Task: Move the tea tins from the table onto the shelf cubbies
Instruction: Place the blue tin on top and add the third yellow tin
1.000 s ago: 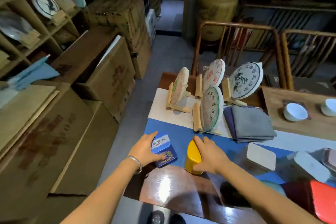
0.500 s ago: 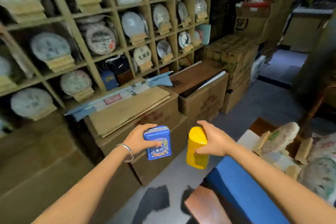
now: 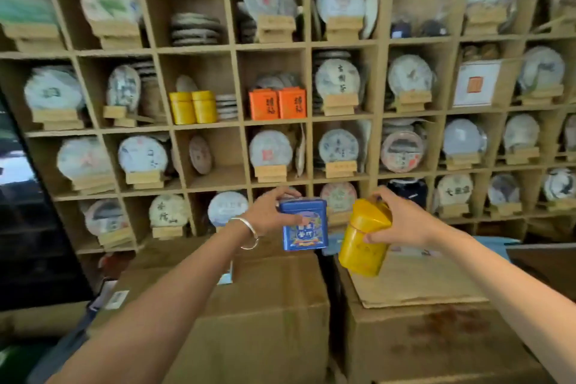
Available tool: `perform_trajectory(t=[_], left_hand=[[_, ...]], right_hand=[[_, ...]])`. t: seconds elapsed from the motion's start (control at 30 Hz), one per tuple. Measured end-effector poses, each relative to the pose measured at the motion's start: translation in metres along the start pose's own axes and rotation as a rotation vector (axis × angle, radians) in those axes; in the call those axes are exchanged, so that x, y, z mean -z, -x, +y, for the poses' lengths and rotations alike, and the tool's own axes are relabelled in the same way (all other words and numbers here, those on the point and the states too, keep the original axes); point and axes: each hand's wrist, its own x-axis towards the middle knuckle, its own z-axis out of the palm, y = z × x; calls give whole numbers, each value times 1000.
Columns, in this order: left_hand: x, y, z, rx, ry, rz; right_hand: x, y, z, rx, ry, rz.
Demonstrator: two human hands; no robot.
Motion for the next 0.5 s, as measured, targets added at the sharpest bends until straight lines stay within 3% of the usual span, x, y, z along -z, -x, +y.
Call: perform_trajectory(t=[0.23,0.5], left_hand=[[169,5,-34,-17,-154,176],[285,-12,-77,44,-118,276]], right_hand=[[-20,-143,-131,207,-12,-4],[-31,-261,-217,328,0,-2]])
